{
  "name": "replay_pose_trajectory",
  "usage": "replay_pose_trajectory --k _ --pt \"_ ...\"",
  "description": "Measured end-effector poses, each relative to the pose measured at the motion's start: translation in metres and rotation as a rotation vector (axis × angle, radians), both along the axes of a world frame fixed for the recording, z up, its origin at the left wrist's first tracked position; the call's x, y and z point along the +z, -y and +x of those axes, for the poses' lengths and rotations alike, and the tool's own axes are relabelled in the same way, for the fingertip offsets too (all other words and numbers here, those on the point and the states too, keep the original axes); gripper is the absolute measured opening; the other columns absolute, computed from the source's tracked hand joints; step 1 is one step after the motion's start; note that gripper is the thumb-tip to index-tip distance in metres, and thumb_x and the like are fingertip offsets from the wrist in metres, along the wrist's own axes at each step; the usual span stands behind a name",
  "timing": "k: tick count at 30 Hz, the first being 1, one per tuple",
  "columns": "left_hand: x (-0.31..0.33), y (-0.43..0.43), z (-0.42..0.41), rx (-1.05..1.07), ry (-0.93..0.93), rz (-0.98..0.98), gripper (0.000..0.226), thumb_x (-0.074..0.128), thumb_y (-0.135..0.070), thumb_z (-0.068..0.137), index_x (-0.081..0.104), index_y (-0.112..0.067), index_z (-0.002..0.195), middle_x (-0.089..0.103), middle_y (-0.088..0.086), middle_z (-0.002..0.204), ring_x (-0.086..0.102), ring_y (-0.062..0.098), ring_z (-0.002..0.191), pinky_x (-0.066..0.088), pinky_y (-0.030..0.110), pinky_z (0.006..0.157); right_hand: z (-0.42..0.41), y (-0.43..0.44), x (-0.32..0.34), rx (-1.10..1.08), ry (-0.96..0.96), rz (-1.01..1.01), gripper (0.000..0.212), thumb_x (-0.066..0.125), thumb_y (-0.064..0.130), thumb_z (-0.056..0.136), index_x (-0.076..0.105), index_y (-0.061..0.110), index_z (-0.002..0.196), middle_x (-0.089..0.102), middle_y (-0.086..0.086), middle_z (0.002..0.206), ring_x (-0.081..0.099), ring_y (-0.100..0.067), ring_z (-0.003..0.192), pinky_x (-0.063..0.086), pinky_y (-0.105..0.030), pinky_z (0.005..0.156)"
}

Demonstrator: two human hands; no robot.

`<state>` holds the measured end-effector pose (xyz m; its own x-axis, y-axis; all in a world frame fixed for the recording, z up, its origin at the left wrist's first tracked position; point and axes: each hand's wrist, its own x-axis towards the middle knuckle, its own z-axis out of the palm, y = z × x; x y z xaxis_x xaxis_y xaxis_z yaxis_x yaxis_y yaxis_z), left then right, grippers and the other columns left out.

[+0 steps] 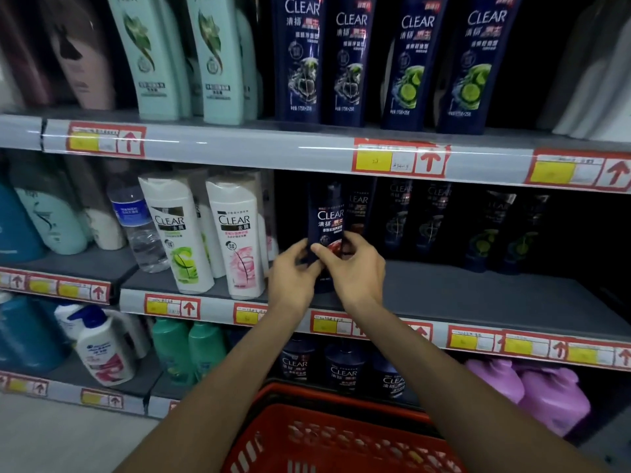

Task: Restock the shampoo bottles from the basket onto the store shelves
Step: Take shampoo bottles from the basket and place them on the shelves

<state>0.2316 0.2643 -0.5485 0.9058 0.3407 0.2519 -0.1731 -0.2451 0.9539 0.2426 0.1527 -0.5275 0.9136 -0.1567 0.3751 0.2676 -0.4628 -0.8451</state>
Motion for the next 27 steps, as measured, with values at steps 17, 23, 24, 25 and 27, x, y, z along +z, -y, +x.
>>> replay_pose_trajectory --k 17,23,24,25,27 --pt "0.073 -0.008 -0.098 -0.131 -0.348 0.719 0.092 0.070 -0.053 0.063 0.048 -0.028 0.149 0.064 -0.001 0.136 0.065 0.023 0.120 0.056 0.040 0.096 -0.094 0.077 0.047 0.140 -0.311 -0.554 0.073 0.078 0.034 0.084 0.043 0.027 0.147 0.042 -0.008 0.142 0.053 -0.032 0.128 0.049 -0.036 0.100" --pt "0.082 0.004 -0.148 -0.065 -0.277 1.097 0.093 0.039 -0.084 0.075 0.039 -0.036 0.154 0.046 -0.006 0.156 0.046 0.024 0.140 0.042 0.050 0.111 -0.136 0.112 0.059 0.151 -0.334 -0.839 0.114 0.068 0.072 0.079 0.007 0.024 0.163 0.012 -0.018 0.166 0.004 -0.037 0.155 0.015 -0.051 0.125" --pt "0.082 0.007 -0.156 -0.082 -0.289 1.123 0.093 0.035 -0.086 0.076 0.037 -0.036 0.155 0.042 -0.006 0.159 0.041 0.024 0.145 0.039 0.052 0.114 -0.142 0.118 0.059 0.169 -0.346 -0.855 0.117 0.066 0.075 0.078 0.003 0.025 0.163 0.005 -0.016 0.168 -0.002 -0.037 0.156 0.010 -0.052 0.125" --pt "0.080 0.011 -0.164 -0.099 -0.298 1.150 0.093 0.033 -0.087 0.079 0.034 -0.036 0.157 0.037 -0.006 0.163 0.036 0.023 0.148 0.036 0.052 0.116 -0.149 0.124 0.057 0.187 -0.356 -0.866 0.120 0.066 0.077 0.077 0.000 0.026 0.163 0.001 -0.015 0.169 -0.006 -0.037 0.156 0.007 -0.053 0.125" --pt "0.074 0.018 -0.179 -0.114 -0.312 1.190 0.095 0.030 -0.089 0.080 0.032 -0.035 0.159 0.032 -0.004 0.166 0.030 0.022 0.152 0.033 0.053 0.119 -0.161 0.136 0.054 0.218 -0.365 -0.883 0.122 0.066 0.079 0.075 -0.001 0.026 0.163 -0.002 -0.014 0.169 -0.009 -0.036 0.156 0.007 -0.054 0.126"
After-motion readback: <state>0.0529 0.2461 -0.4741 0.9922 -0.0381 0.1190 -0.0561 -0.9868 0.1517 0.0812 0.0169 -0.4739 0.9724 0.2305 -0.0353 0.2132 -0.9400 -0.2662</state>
